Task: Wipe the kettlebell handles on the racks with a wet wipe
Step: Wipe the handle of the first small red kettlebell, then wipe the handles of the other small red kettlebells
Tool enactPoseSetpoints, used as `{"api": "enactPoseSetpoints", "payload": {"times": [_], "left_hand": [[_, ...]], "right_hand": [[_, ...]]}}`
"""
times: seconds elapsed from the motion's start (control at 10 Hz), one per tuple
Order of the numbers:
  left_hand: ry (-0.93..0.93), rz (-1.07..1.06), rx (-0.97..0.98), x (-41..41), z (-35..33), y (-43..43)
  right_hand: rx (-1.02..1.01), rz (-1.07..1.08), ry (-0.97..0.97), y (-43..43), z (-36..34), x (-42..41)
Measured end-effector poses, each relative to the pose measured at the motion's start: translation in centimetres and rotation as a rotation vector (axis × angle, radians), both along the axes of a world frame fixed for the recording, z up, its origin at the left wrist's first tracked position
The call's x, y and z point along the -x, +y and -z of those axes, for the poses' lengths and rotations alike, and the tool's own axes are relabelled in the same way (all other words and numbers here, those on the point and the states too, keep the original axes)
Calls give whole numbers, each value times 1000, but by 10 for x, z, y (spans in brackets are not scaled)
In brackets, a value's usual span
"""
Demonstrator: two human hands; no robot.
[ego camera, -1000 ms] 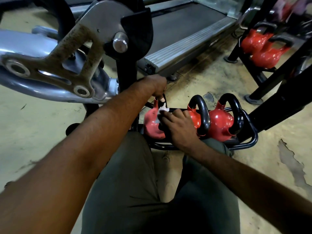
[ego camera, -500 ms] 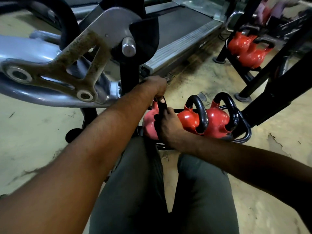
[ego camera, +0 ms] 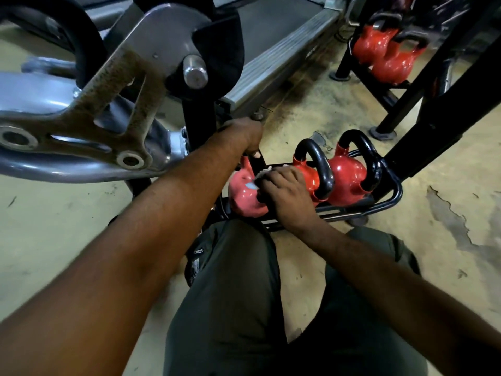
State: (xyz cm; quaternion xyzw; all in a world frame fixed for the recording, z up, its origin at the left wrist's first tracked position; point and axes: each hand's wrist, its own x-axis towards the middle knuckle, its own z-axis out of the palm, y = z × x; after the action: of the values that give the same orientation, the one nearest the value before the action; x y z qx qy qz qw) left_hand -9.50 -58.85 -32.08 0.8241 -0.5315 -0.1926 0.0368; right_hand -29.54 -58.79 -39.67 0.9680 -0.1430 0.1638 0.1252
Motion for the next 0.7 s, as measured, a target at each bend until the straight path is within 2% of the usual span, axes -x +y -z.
{"api": "enactPoseSetpoints", "payload": {"times": [0.1,0.2,0.3,0.5,0.6,0.7], "left_hand": [[-36,38,-15,-1,4,3],[-82,74,-26,-3,2,6],[-155,163,-10,2,1,6],[-160,180,13,4,-7,13],[-106,179,115,23,4,14],[-62,187,199,45,18,8]], "right_hand": [[-336,81,-309,7,27,0],[-823,226,-570,18,21,-11],[-1156,296,-655,25,30,-6],[-1501,293,-636,14,30,16],[-1608,210,-672,2,15,34],[-1474,175,-719,-16,-1,56]]}}
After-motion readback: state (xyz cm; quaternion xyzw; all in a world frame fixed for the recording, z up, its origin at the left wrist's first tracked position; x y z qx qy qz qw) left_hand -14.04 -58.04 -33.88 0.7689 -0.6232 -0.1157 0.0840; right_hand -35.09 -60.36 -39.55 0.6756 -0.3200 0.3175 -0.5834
